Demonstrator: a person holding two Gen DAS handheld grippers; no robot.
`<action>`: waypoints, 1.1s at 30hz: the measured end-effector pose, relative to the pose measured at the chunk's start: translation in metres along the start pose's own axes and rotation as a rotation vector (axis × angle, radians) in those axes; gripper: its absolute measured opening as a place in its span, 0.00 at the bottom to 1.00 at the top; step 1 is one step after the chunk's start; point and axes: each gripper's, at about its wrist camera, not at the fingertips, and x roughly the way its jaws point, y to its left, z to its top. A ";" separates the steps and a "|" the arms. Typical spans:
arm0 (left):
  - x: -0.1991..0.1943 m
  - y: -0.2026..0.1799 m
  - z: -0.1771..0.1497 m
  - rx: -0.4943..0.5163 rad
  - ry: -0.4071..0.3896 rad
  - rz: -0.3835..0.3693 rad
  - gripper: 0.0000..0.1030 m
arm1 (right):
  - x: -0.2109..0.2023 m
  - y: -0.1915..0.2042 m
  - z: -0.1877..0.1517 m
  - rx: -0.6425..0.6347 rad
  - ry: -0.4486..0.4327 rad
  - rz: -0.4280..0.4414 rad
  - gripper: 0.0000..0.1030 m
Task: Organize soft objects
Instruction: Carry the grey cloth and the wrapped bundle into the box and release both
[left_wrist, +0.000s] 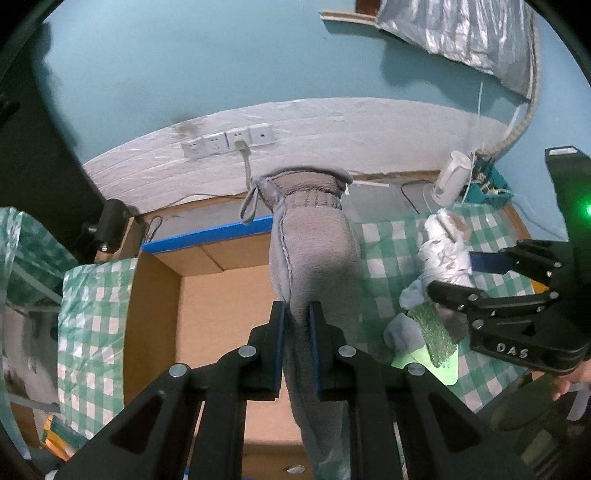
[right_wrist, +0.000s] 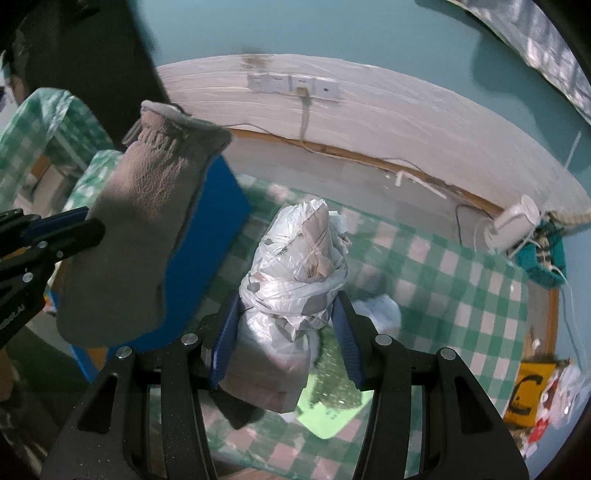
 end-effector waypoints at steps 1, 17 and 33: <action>-0.003 0.005 -0.001 -0.012 -0.005 -0.004 0.11 | 0.000 0.004 0.002 -0.007 -0.001 0.003 0.48; 0.002 0.088 -0.028 -0.171 0.027 0.068 0.04 | 0.020 0.089 0.034 -0.127 0.028 0.080 0.48; 0.031 0.144 -0.061 -0.292 0.142 0.151 0.17 | 0.050 0.147 0.054 -0.168 0.091 0.111 0.54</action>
